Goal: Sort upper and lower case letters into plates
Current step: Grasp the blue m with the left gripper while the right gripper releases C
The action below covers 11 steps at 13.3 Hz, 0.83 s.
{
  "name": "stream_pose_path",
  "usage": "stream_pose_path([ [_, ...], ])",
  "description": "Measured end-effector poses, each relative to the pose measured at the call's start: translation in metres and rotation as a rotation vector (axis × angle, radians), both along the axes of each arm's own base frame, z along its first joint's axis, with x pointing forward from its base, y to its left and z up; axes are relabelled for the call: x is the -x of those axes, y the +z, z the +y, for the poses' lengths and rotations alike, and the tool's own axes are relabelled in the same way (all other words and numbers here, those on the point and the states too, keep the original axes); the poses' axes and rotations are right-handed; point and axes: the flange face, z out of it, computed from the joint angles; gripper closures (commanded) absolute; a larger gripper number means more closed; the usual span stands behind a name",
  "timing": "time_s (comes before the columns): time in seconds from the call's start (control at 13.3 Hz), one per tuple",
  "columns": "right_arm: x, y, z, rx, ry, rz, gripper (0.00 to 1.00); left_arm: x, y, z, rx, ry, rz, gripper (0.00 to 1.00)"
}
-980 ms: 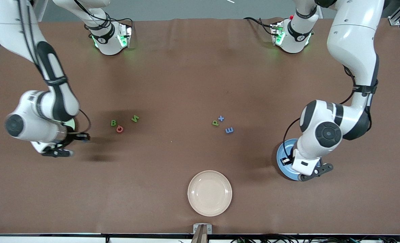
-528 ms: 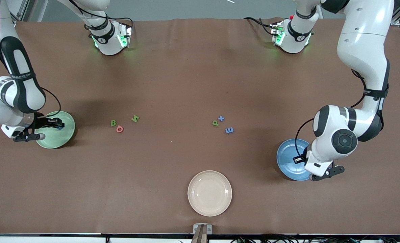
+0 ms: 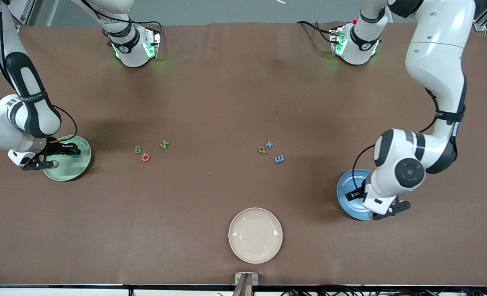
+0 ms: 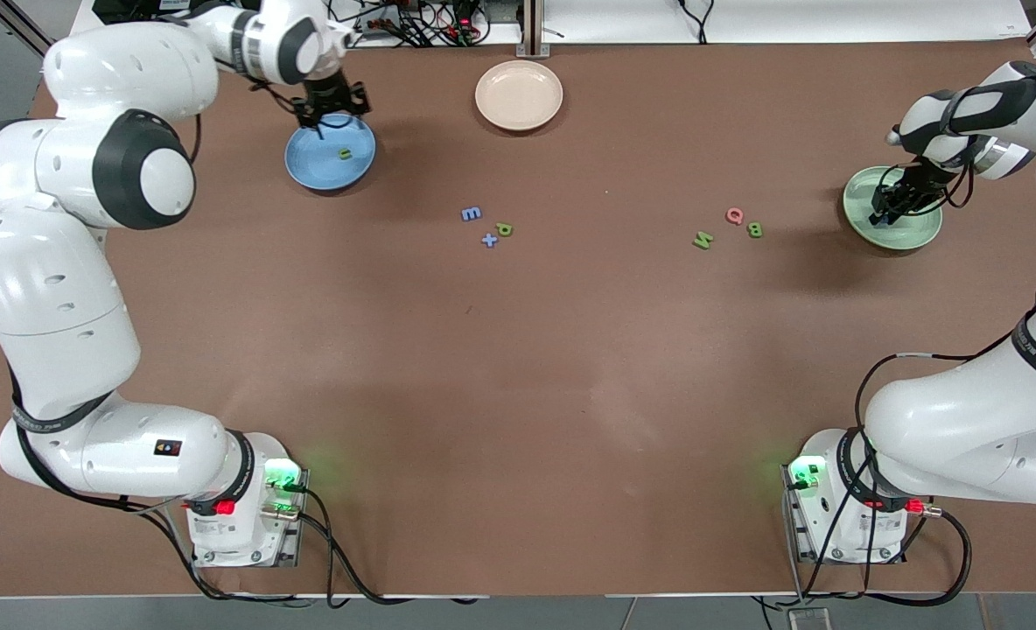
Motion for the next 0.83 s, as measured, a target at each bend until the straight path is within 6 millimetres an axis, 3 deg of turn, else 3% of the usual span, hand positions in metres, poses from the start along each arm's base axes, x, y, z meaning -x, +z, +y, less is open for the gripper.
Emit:
stream_pose_path([
  [0.23, -0.005, 0.007, 0.006, -0.015, 0.011, 0.016, 0.00, 0.050, -0.003, -0.134, 0.005, 0.007, 0.010, 0.04],
  [0.38, -0.022, 0.033, 0.017, -0.034, -0.004, 0.050, 0.00, 0.088, -0.012, -0.202, 0.005, -0.024, 0.005, 0.09],
  [0.53, -0.040, 0.055, 0.048, -0.027, -0.023, 0.053, 0.00, 0.112, -0.031, -0.229, 0.026, -0.044, -0.016, 0.12],
  [0.83, -0.059, 0.053, 0.146, 0.019, -0.100, 0.081, 0.00, 0.131, -0.073, -0.220, 0.046, -0.051, -0.025, 0.19],
])
